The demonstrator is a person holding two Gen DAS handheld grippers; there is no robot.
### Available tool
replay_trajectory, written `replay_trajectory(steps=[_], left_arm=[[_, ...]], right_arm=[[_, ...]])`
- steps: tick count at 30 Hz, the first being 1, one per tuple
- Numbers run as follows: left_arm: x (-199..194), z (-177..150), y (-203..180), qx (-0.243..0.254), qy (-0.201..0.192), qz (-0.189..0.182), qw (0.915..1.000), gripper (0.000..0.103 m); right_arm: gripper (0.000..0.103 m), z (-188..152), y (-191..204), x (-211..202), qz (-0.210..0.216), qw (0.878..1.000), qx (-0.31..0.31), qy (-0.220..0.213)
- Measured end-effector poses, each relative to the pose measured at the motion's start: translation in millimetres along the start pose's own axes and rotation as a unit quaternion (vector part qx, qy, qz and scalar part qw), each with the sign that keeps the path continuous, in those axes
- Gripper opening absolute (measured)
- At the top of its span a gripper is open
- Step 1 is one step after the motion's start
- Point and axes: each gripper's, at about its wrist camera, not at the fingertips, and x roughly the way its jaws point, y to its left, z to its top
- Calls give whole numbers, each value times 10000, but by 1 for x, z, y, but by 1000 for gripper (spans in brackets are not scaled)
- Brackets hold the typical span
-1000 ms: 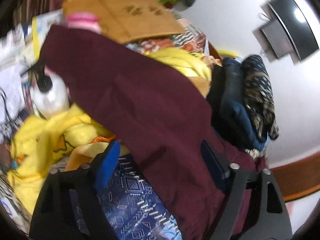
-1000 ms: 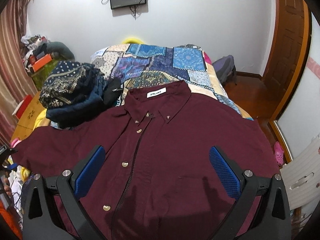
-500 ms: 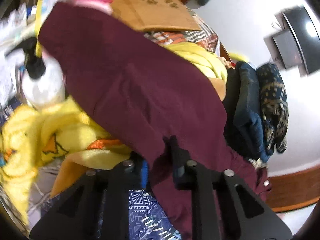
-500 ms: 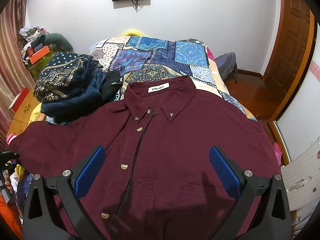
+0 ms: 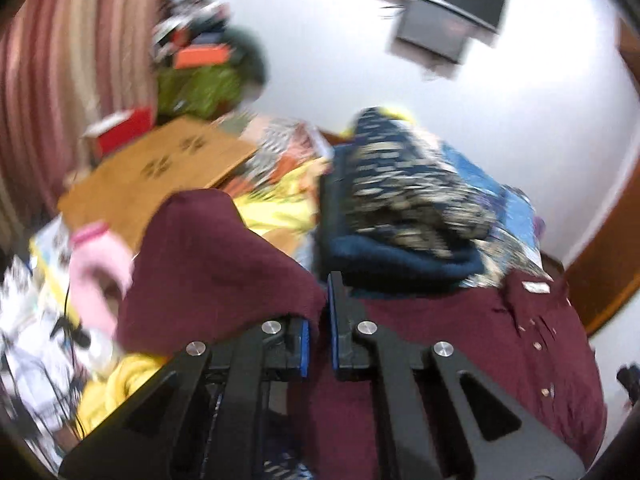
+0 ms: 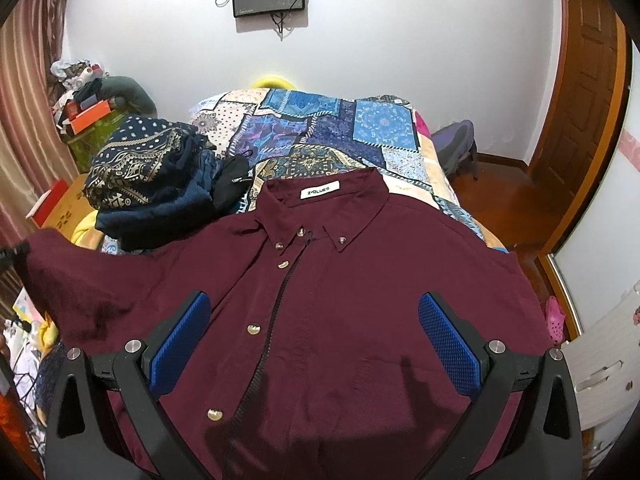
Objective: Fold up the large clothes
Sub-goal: 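Lift the held sleeve with the left gripper and fold it across the shirt front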
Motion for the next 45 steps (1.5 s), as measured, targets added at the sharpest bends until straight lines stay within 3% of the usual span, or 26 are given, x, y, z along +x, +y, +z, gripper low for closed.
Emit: replay_trajectory(steps=[6,12,19,26,28,30,32,35,38,45], left_arm=[[-1,-8,-72,636,189,-992,9929,5],[22,-45,-135,1127,939,-1634,9756,5],[50,-101,-171,1437,1932,-1763,9544,5],[53,-124,-182,1720,2286,-1553,9455,9],[44,-121,-182,1710,2258,-1586,9458,17],[34,-114,-177,1584,2175,-1681,9483,37],[23,-106,-171,1475,2009,-1706,9533,43],[6,-91,-160,1409,1705,-1590,9622,46],[-14,-74,-143,1384,1203,-1217,9755,56],[-16,-35,-59,331,750,-605,9948,59]], right_arm=[[103,-5,-9,-6,16,9999,139,-53],[103,-10,-17,-11,52,9996,272,-90],[103,-15,-26,-15,59,9991,390,-124],[103,-20,-31,-15,135,9984,534,-88],[103,-20,-31,-15,135,9985,520,-79],[103,-21,-29,-15,132,9987,491,-74],[103,-21,-28,-15,121,9988,458,-77],[103,-21,-25,-13,112,9991,417,-56],[103,-20,-22,-12,106,9993,371,-27],[103,-18,-10,-9,53,9997,236,-3]])
